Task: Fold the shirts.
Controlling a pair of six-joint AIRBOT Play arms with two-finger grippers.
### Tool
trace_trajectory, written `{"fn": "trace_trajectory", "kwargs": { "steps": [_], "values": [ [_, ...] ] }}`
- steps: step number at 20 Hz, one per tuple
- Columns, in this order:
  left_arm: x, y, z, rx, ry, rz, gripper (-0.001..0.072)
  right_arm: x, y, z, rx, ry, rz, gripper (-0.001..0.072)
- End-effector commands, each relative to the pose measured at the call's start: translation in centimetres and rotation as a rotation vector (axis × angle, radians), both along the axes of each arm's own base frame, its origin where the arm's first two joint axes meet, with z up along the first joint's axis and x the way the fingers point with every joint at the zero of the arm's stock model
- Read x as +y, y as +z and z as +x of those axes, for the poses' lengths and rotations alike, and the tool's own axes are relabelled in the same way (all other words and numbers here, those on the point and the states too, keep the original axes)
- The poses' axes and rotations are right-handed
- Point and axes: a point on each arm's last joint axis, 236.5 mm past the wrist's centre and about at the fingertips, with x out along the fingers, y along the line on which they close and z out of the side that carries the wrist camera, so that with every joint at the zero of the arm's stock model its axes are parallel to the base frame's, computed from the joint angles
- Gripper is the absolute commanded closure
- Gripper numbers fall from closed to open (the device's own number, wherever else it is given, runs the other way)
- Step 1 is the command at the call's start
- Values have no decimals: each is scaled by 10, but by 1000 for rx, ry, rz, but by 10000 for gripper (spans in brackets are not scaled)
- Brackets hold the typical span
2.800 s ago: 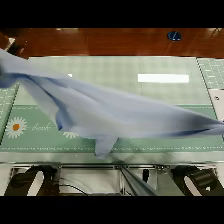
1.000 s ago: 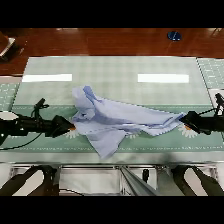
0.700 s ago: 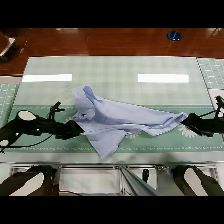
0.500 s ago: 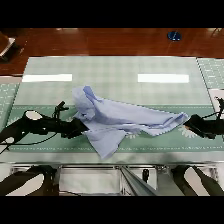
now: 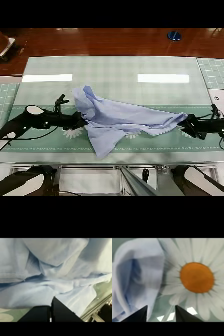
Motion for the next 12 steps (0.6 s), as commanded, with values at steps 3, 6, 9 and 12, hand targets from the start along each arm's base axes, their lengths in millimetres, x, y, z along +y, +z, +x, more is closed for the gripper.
{"fn": "trace_trajectory", "kwargs": {
  "steps": [3, 6, 9, 12],
  "values": [
    [-2, 6, 6, -16, 4, -13, 691, -1, -3, 31, -82, -30, 49, 300],
    [-3, 7, 8, -18, 12, -18, 691, 0, -7, 39, -96, -36, 68, 310],
    [-9, 14, 15, -36, 38, -60, 691, 20, -12, 51, -116, 12, 78, 458],
    [-13, 34, 32, -100, 45, -111, 691, 36, 11, 73, -194, 122, 87, 684]
  ]
}}
